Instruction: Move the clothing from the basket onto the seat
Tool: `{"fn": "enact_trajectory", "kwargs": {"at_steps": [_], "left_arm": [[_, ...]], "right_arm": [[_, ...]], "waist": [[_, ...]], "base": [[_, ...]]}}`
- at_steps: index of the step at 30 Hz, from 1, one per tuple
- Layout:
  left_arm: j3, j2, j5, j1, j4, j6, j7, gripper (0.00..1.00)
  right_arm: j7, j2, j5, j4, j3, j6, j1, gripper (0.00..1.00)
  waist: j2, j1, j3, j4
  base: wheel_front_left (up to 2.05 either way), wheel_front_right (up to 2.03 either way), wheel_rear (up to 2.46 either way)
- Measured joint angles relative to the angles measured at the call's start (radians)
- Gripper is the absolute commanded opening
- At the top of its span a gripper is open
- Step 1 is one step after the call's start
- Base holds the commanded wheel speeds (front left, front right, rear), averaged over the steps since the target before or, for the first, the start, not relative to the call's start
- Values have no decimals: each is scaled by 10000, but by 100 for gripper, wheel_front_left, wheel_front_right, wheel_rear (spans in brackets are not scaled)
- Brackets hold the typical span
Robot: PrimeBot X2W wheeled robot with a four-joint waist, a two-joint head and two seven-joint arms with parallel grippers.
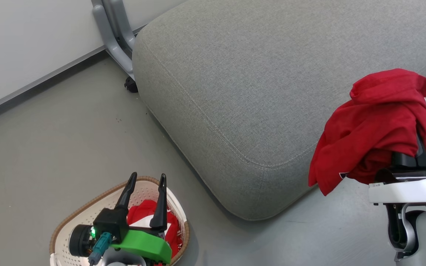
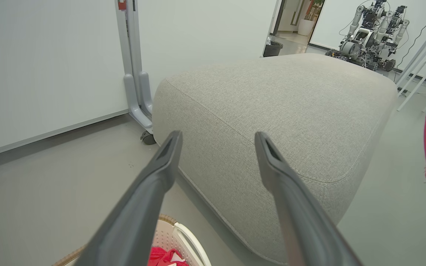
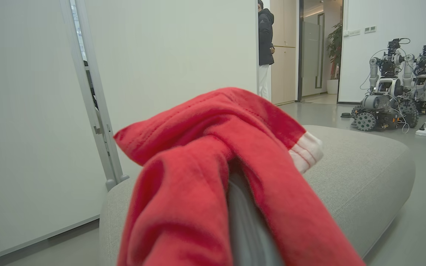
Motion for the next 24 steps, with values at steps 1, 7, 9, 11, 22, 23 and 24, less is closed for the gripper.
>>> {"fn": "enact_trajectory", "kwargs": {"at_steps": [1, 7, 9, 11, 22, 23, 24], "left_arm": [[8, 0, 0, 2, -4, 4, 0, 100], [46, 0, -15, 108, -42, 90, 0, 100], [48, -2, 46, 136, -65, 102, 0, 100], [56, -4, 174, 121, -123, 150, 0, 100], [-188, -13, 1016, -1387, -77, -88, 2, 100], [-224, -12, 1083, -1545, -73, -98, 2, 100], [-265, -10, 1126, -1710, -65, -125, 2, 100]], "right_arm": [[0, 0, -8, 12, 0, 0, -9, 0], [0, -280, -67, 50, 140, 0, -421, 0], [0, -441, -63, 44, 213, 0, -736, 0], [0, -631, 27, 0, 184, 0, -1220, 0], [0, -2059, 472, -178, -878, 0, -4461, 0], [0, -2242, 472, -153, -968, 0, -4755, 0], [0, -2426, 481, -138, -1085, 0, -5058, 0]], "waist": [[0, 0, 0, 2], [0, 0, 68, -8], [0, 0, 134, -23], [0, 0, 268, -42], [0, 1, 1773, 275], [0, 0, 1977, 356], [0, 1, 2191, 446]], "base": [[0, 0, 0], [0, 0, 0], [0, 0, 0], [0, 0, 0], [0, 0, 0], [0, 0, 0], [0, 0, 0]]}}
